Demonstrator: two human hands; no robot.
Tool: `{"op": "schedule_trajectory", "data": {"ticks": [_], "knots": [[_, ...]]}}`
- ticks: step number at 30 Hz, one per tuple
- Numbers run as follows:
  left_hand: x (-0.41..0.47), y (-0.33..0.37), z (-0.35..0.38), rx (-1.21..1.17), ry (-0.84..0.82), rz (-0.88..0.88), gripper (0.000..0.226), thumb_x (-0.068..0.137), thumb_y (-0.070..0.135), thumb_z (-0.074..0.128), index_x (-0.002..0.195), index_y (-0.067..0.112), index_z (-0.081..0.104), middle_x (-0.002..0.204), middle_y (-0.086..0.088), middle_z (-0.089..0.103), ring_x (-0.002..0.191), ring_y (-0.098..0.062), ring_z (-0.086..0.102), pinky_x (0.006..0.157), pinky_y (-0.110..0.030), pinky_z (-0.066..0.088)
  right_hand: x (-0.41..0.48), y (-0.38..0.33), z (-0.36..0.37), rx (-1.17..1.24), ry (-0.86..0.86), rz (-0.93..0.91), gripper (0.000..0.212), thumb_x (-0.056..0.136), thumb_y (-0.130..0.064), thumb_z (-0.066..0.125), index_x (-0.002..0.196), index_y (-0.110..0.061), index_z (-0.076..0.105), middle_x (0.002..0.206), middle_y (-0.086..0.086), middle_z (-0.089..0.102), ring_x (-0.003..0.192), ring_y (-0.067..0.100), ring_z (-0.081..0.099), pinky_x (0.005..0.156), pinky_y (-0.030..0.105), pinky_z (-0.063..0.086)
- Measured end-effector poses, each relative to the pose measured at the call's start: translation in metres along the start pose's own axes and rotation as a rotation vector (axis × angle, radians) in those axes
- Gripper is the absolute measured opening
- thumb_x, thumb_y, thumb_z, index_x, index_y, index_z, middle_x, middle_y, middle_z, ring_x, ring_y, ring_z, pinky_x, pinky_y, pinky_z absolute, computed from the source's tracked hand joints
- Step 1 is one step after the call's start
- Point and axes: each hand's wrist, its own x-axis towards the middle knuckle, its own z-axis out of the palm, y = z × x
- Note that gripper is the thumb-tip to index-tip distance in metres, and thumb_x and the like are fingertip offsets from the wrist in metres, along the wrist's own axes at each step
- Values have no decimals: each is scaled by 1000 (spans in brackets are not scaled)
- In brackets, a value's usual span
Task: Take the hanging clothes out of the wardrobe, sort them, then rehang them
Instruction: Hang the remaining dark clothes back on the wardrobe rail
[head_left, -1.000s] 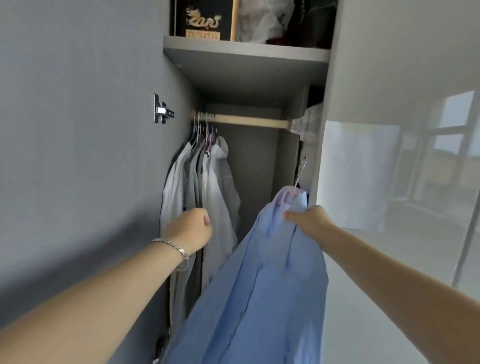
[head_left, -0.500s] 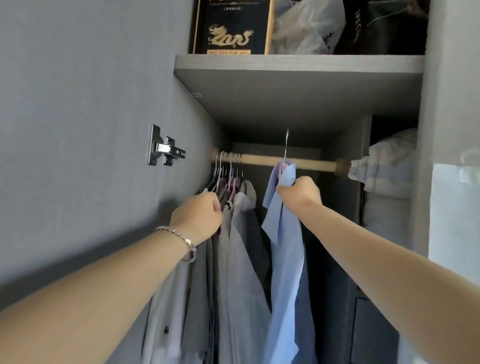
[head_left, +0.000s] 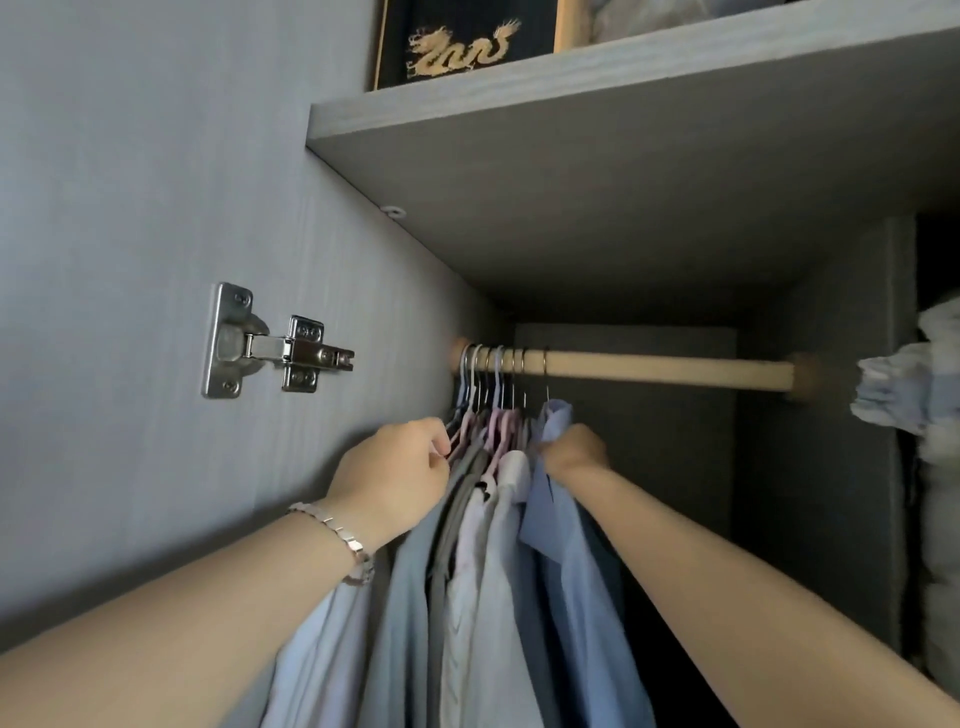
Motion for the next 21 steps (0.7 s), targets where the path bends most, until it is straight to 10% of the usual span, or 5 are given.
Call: {"op": "schedule_trajectory", "data": {"ticks": [5, 8, 11, 16, 21], "knots": [[-3, -3, 1, 13, 11, -24, 19, 90, 15, 46, 100, 23, 60, 93, 5, 68, 79, -21, 59, 68, -27, 46, -7, -6, 10, -87, -116, -129, 28, 98, -13, 40, 115, 1, 57, 121, 19, 57, 110, 29, 57, 89, 31, 46], [-8, 2, -2, 4, 20, -16, 20, 91, 15, 45, 103, 22, 59, 103, 5, 67, 80, -22, 58, 67, -25, 43, -26, -6, 20, -131, -210, -219, 37, 100, -18, 35, 64, -14, 40, 73, 9, 49, 59, 13, 45, 51, 17, 36], [-18, 9, -9, -26, 8, 35, 20, 92, 15, 45, 105, 20, 60, 106, 4, 64, 89, -20, 60, 73, -28, 47, -50, 5, 15, -146, -167, -236, 54, 102, -37, 25, 55, -13, 32, 56, 4, 35, 51, 12, 33, 47, 22, 26], [-57, 20, -12, 19, -33, 183, 18, 91, 16, 44, 101, 18, 59, 109, 4, 59, 96, -20, 56, 70, -25, 38, -117, 38, -8, 48, -147, 4, 53, 101, -41, 26, 61, -10, 42, 58, 5, 45, 54, 18, 48, 48, 23, 41], [-125, 31, 0, 39, -411, 232, 17, 91, 20, 43, 99, 20, 58, 107, 1, 63, 98, -24, 59, 75, -27, 41, -213, 81, -19, 30, -203, 259, 35, 99, -18, 40, 65, -9, 44, 59, 1, 46, 34, 4, 45, 41, 12, 38]]}}
